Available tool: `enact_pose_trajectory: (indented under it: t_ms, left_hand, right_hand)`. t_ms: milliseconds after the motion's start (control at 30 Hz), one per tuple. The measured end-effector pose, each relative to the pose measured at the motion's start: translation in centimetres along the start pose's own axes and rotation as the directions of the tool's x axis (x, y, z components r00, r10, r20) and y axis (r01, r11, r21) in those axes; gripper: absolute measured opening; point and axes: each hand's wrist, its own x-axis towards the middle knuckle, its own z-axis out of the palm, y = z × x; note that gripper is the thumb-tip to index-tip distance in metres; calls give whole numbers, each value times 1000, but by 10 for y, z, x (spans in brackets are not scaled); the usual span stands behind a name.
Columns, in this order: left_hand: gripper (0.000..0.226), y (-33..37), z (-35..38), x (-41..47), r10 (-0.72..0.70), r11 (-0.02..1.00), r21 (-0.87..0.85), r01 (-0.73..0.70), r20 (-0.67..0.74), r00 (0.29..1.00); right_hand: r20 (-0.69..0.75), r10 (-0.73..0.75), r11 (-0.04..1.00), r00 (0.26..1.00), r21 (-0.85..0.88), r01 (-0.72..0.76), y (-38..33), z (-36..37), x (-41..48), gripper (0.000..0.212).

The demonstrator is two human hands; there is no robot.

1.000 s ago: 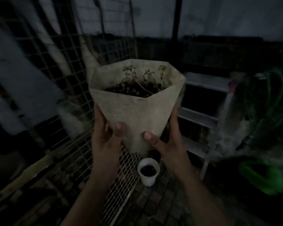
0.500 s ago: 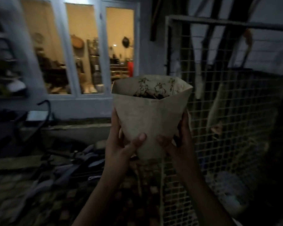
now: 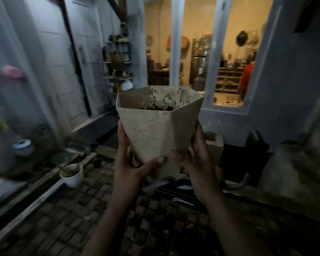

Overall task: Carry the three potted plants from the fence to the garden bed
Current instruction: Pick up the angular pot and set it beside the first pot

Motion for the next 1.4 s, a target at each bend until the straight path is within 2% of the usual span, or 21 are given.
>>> enact_pose_trajectory:
  t_ms: [167, 367, 500, 633, 700, 833, 1033, 1167, 1400]
  left_hand:
    - [121, -58, -48, 39, -30, 998, 43, 40, -206, 978]
    - [123, -124, -94, 87, 3, 991, 121, 57, -446, 895]
    - [120, -136, -125, 105, 13, 978, 178, 111, -578, 816]
    - [124, -135, -173, 113, 81, 953, 257, 162, -730, 679]
    - [124, -138, -202, 117, 115, 950, 272, 155, -764, 635]
    - [131, -153, -271, 125, 170, 935, 320, 152, -782, 600]
    - [126, -192, -373, 150, 176, 952, 272, 137, -858, 483]
    - [122, -218, -433, 174, 141, 950, 256, 180, -863, 485]
    - [98, -275, -510, 223, 88, 952, 197, 236, -911, 404]
  right_hand:
    - [171, 106, 988, 980, 97, -124, 79, 39, 72, 101]
    - [403, 103, 970, 909, 160, -181, 181, 89, 158, 96]
    - [525, 91, 945, 846, 222, -240, 225, 141, 197, 96]
    - [653, 81, 906, 753, 267, -330, 251, 213, 212, 97]
    - [697, 82, 885, 712, 277, -374, 262, 250, 219, 97]
    - [792, 62, 875, 608, 250, -415, 288, 321, 234, 95]
    - [855, 133, 839, 502, 172, -516, 325, 423, 262, 94]
    - [841, 208, 807, 500, 141, -573, 355, 476, 284, 94]
    - [843, 264, 787, 469, 93, -610, 436, 550, 325, 93]
